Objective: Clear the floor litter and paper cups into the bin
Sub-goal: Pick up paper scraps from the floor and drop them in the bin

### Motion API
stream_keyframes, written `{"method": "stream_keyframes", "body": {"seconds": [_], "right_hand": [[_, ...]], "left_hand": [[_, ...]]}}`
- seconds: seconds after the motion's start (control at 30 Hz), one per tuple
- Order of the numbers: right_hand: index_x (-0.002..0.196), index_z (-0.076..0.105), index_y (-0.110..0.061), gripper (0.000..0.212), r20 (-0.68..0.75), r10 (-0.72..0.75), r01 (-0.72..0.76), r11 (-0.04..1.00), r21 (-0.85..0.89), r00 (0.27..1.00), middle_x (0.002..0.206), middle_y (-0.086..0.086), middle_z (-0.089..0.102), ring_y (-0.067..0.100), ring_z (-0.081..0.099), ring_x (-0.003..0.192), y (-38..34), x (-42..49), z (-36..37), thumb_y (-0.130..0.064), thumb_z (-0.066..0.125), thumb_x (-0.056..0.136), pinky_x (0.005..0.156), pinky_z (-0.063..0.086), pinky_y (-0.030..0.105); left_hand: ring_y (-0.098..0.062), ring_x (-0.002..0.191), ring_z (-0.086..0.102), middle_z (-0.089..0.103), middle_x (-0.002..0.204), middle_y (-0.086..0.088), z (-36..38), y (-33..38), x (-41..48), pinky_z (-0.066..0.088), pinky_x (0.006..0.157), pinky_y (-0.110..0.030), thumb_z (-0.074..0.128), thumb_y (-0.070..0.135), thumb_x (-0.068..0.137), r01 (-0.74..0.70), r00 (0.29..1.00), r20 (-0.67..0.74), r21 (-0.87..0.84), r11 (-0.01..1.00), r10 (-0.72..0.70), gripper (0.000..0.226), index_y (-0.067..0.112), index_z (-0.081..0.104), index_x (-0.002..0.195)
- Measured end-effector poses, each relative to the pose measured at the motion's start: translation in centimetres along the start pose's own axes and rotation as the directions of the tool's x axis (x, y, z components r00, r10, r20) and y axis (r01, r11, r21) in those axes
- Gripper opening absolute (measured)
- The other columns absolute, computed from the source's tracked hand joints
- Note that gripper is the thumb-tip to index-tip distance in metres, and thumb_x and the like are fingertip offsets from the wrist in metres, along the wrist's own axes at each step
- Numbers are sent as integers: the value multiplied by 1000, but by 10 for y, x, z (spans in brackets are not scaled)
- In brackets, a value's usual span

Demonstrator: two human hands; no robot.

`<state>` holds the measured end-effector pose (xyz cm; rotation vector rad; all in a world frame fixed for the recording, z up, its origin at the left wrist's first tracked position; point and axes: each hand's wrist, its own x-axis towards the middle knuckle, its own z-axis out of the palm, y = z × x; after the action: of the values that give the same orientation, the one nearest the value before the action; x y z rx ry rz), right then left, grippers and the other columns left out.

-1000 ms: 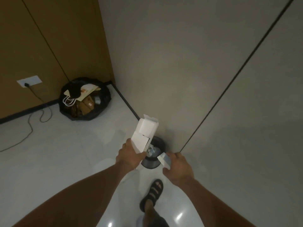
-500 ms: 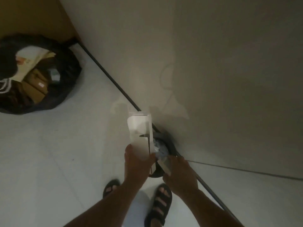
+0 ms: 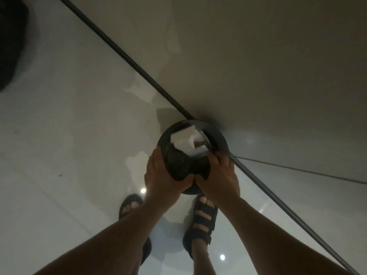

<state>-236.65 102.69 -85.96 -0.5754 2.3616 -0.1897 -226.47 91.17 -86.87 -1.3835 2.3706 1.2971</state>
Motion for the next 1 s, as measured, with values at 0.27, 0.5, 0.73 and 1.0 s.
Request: {"method": "stream_keyframes", "body": {"seconds": [0.27,0.5,0.73,1.0], "right_hand": [[145,35,-23,67,-195,-103,117,991,61,975,146,1,35,22,35,134,-22,1,-38,-31,64,85,108,41,41],[151,22,-25,73,21,-140,140,990,-19,990,156,1,22,25,23,144,-36,-7,-30,-32,60,89,113,35,48],[149,24,-28,73,7,-83,83,996,-35,997,155,1,24,24,24,144,-37,-94,-80,-39,62,88,113,34,41],[153,21,-29,73,-87,181,-170,978,125,980,161,-1,16,23,17,147,-48,-258,-168,-46,57,92,113,31,40]], "left_hand": [[-24,139,29,27,153,-4,-35,-6,-5,29,98,-28,70,51,78,96,994,60,-90,991,-91,97,21,13,151],[-23,140,26,25,154,-3,-48,-11,-19,33,107,-39,63,56,80,132,988,88,-31,991,-129,91,21,16,150],[-23,142,25,23,156,-2,-116,23,-55,31,109,-43,59,61,81,59,982,173,133,989,-82,89,22,17,150],[-27,133,37,36,148,-7,-209,133,-143,37,103,-38,61,53,83,-250,945,272,248,936,181,79,17,28,145]]}}
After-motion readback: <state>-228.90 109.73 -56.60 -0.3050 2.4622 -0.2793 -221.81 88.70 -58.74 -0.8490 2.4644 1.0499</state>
